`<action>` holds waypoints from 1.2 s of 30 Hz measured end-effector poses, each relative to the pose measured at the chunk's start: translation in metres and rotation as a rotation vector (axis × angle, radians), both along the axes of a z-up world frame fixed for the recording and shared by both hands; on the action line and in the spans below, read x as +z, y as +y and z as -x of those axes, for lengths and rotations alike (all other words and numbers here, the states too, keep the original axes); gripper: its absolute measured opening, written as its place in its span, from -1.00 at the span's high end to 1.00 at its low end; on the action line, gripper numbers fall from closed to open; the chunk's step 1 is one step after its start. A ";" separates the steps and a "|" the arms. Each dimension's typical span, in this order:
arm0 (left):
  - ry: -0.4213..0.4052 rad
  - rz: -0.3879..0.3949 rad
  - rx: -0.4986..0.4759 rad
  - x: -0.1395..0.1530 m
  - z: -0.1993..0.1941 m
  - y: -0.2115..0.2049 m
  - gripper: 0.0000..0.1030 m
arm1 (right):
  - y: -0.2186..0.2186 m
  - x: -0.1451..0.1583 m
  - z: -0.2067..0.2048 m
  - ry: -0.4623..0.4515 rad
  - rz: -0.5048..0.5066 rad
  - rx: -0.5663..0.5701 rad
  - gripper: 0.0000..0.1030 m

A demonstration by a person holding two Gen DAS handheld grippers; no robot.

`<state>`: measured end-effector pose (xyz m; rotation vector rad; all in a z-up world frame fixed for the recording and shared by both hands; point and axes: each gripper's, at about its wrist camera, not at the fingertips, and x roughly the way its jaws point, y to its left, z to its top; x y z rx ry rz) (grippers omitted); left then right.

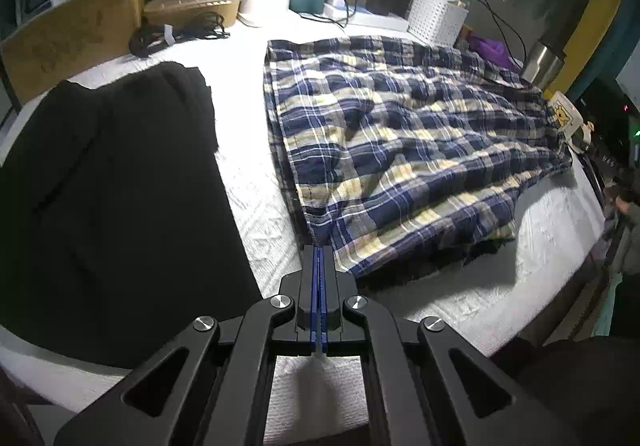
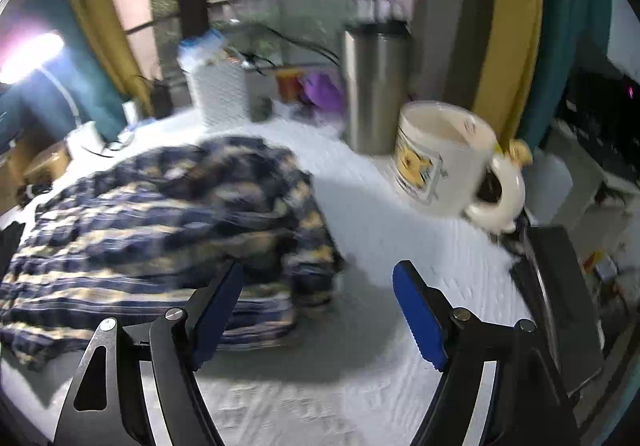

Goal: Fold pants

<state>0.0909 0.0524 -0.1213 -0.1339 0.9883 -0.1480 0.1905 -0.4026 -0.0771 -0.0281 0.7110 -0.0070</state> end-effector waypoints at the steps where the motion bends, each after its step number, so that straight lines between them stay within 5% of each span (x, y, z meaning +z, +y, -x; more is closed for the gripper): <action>1: 0.003 -0.001 -0.008 -0.001 0.001 -0.002 1.00 | 0.008 0.004 0.003 -0.013 0.005 0.021 -0.53; 10: 0.016 0.012 0.021 0.005 0.004 0.016 0.96 | 0.116 -0.012 -0.010 0.038 0.008 0.309 -0.53; 14: -0.025 -0.006 0.069 0.017 -0.009 0.031 0.17 | 0.146 -0.025 -0.019 0.069 0.006 0.372 -0.53; 25: -0.130 -0.084 -0.031 0.041 -0.116 0.017 0.17 | 0.152 -0.027 -0.055 0.095 -0.015 0.379 -0.53; 36: -0.056 -0.084 -0.183 0.006 -0.197 -0.029 0.17 | 0.175 -0.012 -0.111 0.081 -0.018 0.427 -0.52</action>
